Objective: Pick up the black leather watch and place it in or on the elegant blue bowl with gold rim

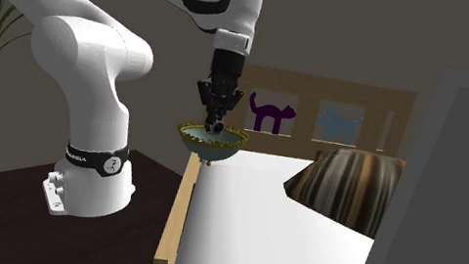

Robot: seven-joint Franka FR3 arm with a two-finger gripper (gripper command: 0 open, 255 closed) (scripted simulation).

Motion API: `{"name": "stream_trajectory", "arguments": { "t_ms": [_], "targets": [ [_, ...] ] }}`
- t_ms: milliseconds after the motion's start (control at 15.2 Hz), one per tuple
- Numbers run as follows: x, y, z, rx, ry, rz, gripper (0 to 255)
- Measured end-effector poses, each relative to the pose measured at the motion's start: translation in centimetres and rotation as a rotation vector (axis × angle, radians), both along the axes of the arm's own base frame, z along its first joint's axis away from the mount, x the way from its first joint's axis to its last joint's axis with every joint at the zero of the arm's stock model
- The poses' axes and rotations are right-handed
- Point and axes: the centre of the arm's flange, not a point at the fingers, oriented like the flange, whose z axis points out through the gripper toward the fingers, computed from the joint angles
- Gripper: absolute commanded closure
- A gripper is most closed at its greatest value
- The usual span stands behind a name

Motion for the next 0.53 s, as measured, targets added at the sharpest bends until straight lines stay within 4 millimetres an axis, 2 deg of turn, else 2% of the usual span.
{"name": "stream_trajectory", "arguments": {
  "t_ms": [462, 528],
  "targets": [
    [0.05, 0.1, -0.48, 0.0, -0.001, 0.0, 255],
    [0.05, 0.1, -0.48, 0.0, -0.001, 0.0, 0]
  ]
}}
